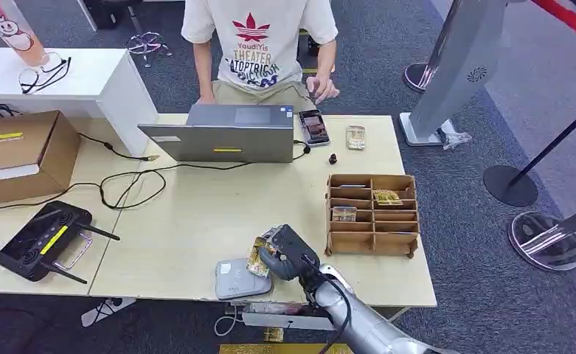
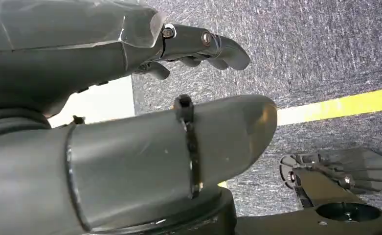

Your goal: Pass the card to the sensor for recognition and then transmit it.

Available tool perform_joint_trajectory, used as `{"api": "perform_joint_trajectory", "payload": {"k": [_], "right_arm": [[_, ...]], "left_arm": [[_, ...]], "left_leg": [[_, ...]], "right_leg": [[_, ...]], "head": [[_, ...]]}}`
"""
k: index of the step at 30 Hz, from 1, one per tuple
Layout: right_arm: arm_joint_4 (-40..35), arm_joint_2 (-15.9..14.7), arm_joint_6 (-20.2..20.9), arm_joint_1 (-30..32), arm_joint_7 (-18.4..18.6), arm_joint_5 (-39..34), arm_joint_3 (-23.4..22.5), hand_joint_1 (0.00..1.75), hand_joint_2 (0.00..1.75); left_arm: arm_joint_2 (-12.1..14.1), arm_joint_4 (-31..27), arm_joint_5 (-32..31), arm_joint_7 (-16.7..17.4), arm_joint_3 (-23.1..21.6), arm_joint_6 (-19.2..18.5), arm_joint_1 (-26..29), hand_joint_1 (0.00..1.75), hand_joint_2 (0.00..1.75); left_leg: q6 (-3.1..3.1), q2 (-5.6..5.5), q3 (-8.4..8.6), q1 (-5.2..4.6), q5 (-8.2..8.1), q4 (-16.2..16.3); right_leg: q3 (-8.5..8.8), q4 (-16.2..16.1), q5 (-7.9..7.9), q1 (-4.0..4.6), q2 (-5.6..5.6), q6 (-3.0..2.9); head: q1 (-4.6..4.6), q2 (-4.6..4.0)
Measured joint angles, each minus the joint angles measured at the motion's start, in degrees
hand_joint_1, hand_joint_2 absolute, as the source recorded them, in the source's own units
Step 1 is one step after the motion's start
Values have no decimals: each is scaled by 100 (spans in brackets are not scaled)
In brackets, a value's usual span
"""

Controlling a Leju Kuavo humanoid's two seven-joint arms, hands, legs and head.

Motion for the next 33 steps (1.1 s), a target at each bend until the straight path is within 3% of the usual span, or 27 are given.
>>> {"api": "perform_joint_trajectory", "payload": {"k": [19,33], "right_arm": [[53,48,-85,20,33,87,0,175,175],[216,90,-584,178,-140,334,11,175,175]], "left_arm": [[0,0,66,13,0,-17,-7,0,0],[2,0,66,0,-15,-90,-12,0,0]], "left_leg": [[0,0,0,0,0,0],[0,0,0,0,0,0]], "right_leg": [[0,0,0,0,0,0],[0,0,0,0,0,0]], "head": [[0,0],[0,0]]}}
